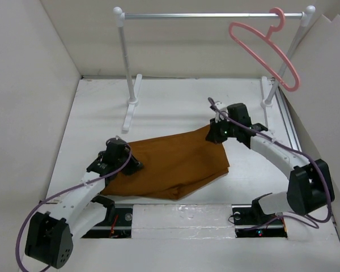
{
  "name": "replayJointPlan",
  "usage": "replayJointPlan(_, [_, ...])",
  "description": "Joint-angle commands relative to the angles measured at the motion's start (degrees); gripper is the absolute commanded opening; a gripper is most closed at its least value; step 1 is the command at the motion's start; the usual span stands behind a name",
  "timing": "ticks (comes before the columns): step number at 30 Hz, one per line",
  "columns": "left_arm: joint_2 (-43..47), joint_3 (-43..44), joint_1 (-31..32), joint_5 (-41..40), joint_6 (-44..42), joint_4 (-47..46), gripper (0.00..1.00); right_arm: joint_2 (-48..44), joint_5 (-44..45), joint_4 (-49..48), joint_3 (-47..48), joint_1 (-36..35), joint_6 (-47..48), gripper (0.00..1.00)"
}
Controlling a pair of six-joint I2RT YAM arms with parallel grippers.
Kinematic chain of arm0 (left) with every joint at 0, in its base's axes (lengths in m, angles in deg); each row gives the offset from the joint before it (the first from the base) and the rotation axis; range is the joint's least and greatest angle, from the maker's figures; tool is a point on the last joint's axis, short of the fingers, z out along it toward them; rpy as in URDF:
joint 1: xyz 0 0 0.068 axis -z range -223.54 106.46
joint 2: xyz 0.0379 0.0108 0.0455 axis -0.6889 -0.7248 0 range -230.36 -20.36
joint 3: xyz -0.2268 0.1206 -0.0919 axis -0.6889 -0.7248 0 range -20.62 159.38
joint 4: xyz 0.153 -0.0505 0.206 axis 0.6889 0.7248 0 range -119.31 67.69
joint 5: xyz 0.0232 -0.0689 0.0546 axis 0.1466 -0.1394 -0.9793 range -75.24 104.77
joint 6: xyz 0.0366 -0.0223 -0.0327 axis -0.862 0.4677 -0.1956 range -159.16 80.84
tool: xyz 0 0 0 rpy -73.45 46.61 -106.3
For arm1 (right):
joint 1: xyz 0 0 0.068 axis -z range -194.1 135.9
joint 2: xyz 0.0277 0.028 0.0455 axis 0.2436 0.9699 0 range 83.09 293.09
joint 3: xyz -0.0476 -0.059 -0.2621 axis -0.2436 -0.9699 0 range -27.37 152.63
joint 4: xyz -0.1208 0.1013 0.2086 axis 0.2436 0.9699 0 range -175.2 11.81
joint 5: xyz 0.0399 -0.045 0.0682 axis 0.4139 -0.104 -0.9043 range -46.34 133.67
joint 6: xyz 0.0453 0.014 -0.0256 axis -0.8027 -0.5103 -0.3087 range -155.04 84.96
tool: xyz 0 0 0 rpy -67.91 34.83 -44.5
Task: Place the trousers on the hanger
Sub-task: Fold the trousers at the center of the board.
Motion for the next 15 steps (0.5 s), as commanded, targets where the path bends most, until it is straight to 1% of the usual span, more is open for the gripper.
replayJointPlan(1, [-2.1,-5.8,-1.1,5.6,7.2,-1.9,0.00,-1.9,1.2,0.1,-4.7,-4.1,-0.5,0.00])
replayJointPlan(2, [-3.3,-6.3,-2.2,3.6,7.0,-4.1,0.00,-2.1,1.1,-1.3,-6.5,-4.1,-1.7,0.00])
replayJointPlan(3, [-6.5,-6.5,-3.2,2.0,6.3,-5.4,0.00,-2.3,0.4,-2.7,-10.7,-4.1,-2.1,0.00])
replayJointPlan(4, [-8.5,-6.2,-4.8,-0.1,6.2,-6.2,0.00,-1.9,-0.9,-5.5,-12.6,-2.1,-2.4,0.00])
replayJointPlan(5, [-10.3,-5.6,-5.8,-1.8,5.8,-7.0,0.00,-1.7,-1.1,-6.4,-14.3,-1.0,-3.1,0.00])
replayJointPlan(6, [-14.6,-4.0,-6.8,-4.6,5.0,-9.3,0.00,-1.6,-1.2,-7.0,-15.8,0.2,-3.2,0.00])
replayJointPlan(7, [-16.8,-3.0,-8.7,-6.3,4.3,-9.7,0.00,-1.6,-1.7,-8.2,-18.6,2.1,-3.3,0.00])
replayJointPlan(8, [-18.6,-1.5,-9.7,-7.5,3.5,-10.5,0.00,-1.9,-2.1,-8.6,-19.9,2.9,-3.5,0.00])
replayJointPlan(9, [-22.4,1.5,-9.7,-9.7,2.8,-11.5,0.00,-2.2,-2.5,-8.7,-21.0,3.6,-3.6,0.00])
replayJointPlan(11, [-26.0,4.8,-10.3,-13.0,1.6,-11.5,0.00,-3.3,-3.6,-9.4,-24.4,4.1,-4.3,0.00])
replayJointPlan(12, [-28.5,8.3,-10.3,-14.0,1.0,-11.5,0.00,-4.8,-4.1,-9.4,-26.2,4.1,-4.6,0.00])
replayJointPlan(14, [-30.6,11.1,-10.3,-17.0,-0.5,-11.6,0.00,-6.6,-5.2,-9.4,-28.1,4.1,-6.3,0.00])
replayJointPlan(15, [-32.7,13.9,-10.3,-17.8,-1.2,-11.7,0.00,-8.6,-6.0,-9.5,-28.9,4.1,-7.0,0.00])
